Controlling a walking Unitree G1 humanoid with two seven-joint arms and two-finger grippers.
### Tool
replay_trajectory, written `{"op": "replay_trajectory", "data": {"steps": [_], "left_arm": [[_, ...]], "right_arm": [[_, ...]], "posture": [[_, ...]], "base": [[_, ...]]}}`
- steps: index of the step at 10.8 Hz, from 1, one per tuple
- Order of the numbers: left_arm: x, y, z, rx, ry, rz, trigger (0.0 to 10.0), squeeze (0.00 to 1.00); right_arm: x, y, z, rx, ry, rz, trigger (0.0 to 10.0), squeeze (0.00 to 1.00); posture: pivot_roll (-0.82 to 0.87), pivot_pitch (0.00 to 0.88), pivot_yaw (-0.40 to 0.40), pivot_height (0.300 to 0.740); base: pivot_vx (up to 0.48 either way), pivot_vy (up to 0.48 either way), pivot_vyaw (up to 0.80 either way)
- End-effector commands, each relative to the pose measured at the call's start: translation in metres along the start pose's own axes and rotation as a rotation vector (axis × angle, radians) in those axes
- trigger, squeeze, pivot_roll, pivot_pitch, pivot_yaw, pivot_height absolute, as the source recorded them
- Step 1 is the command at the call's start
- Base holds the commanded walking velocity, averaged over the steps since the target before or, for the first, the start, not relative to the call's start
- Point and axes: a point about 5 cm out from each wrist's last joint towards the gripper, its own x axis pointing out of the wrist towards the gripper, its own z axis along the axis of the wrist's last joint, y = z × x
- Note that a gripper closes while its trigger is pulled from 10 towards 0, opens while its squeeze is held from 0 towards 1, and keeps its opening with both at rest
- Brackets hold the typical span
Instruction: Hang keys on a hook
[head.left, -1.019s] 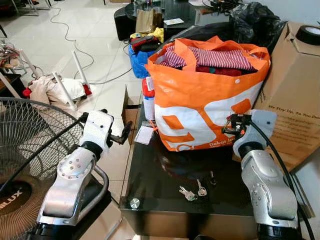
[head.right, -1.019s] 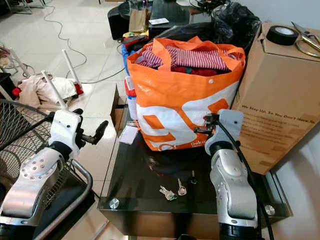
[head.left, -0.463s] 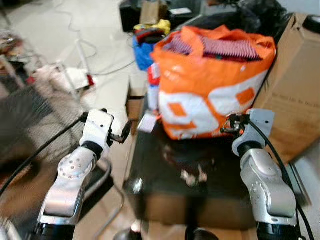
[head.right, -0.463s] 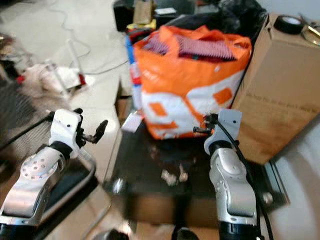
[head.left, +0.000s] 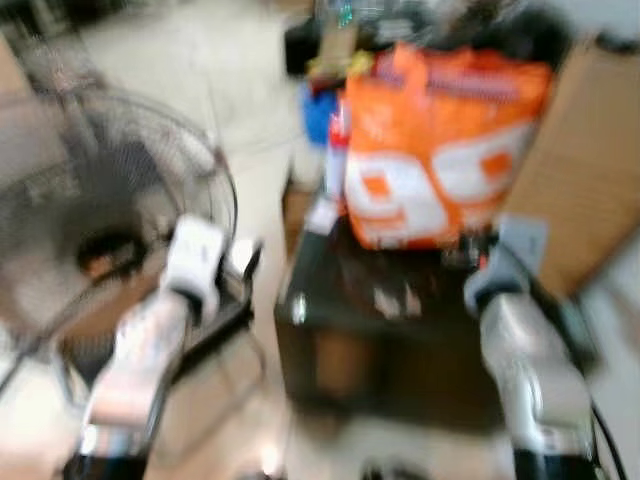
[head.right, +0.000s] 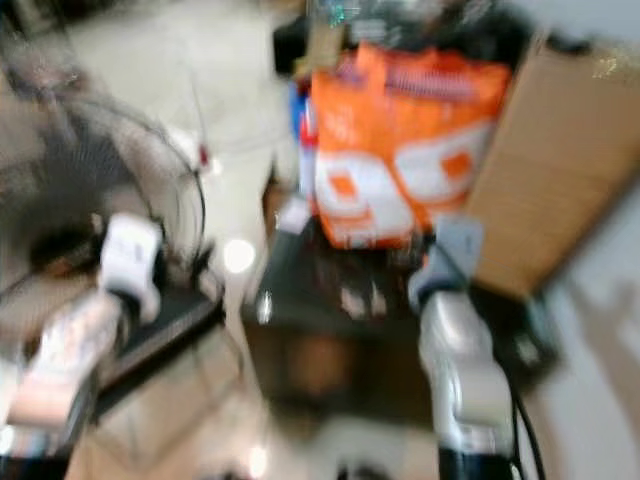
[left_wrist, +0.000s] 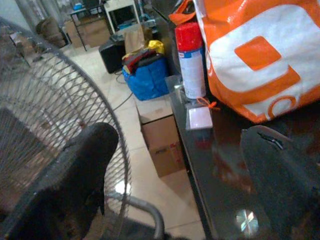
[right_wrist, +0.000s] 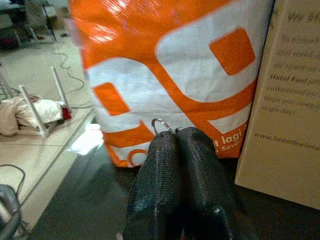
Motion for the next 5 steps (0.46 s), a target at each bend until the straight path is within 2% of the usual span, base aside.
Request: {"op": "replay_trajectory", "data": {"steps": [1, 3, 5], "left_arm": [[0.0004, 0.0000, 0.0009, 0.004, -0.002, 0.006, 10.0, 0.00], [0.0010, 0.0005, 0.0015, 0.005, -0.005, 0.009, 10.0, 0.00], [0.0016, -0.0031, 0.0038, 0.001, -0.020, -0.004, 10.0, 0.00]], "right_arm": [[0.0012, 0.0015, 0.0021, -0.007, -0.004, 0.018, 10.0, 0.00], [0.0025, 0.0024, 0.0026, -0.009, -0.006, 0.020, 10.0, 0.00], [0.0030, 0.0016, 0.0036, -0.011, -0.006, 0.018, 10.0, 0.00]], "posture": [[-0.04, 0.000, 0.023, 0.740], [-0.04, 0.000, 0.021, 0.740], [-0.04, 0.000, 0.014, 0.740]], "base": [[-0.289, 0.000, 0.00], [-0.274, 0.000, 0.00], [0.000, 0.000, -0.66]]}}
